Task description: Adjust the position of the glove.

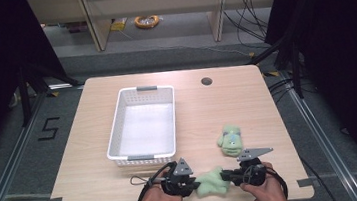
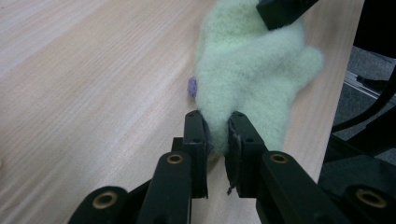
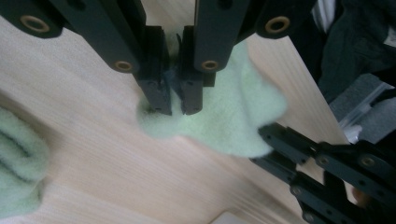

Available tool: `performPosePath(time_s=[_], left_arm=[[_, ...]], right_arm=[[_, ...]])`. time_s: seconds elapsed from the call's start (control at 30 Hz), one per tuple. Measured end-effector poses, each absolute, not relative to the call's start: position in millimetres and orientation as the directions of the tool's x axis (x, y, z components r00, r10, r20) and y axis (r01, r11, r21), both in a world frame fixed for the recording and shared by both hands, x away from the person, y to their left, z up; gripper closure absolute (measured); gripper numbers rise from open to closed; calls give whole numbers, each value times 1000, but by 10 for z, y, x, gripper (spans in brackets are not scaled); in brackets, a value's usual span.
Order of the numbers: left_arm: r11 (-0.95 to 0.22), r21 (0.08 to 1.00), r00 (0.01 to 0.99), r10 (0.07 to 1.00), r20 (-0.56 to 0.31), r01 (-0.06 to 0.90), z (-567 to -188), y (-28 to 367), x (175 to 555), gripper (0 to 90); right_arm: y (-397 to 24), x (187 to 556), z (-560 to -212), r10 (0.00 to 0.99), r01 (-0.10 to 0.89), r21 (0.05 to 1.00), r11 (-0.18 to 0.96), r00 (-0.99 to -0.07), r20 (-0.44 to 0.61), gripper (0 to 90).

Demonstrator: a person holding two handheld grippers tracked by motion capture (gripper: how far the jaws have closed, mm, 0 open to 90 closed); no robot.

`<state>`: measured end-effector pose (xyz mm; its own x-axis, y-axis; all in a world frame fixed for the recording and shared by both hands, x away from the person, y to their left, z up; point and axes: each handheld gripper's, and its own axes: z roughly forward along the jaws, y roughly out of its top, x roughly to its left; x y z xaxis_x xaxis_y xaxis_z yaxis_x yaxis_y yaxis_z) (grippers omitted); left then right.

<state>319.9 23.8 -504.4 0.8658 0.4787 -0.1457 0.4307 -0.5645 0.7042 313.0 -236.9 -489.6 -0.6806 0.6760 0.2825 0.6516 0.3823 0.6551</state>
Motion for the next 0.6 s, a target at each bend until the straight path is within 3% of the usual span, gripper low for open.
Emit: performPosePath(time_s=[0.33, 0.53, 0.6], left_arm=[[-540, 694, 845, 499, -191, 476, -5072, 262, 3216, 727], [-534, 689, 830, 527, -181, 489, -5027, 365, 3215, 634], [-528, 706, 829, 537, -153, 472, -4953, 409, 3207, 608]], right_arm=[[-2342, 3097, -4940, 704, 672, 636, 380, -656, 272, 762], [-2343, 3072, -4901, 705, 682, 621, 386, -652, 278, 655], [-2359, 3080, -4863, 700, 647, 663, 377, -668, 253, 605]])
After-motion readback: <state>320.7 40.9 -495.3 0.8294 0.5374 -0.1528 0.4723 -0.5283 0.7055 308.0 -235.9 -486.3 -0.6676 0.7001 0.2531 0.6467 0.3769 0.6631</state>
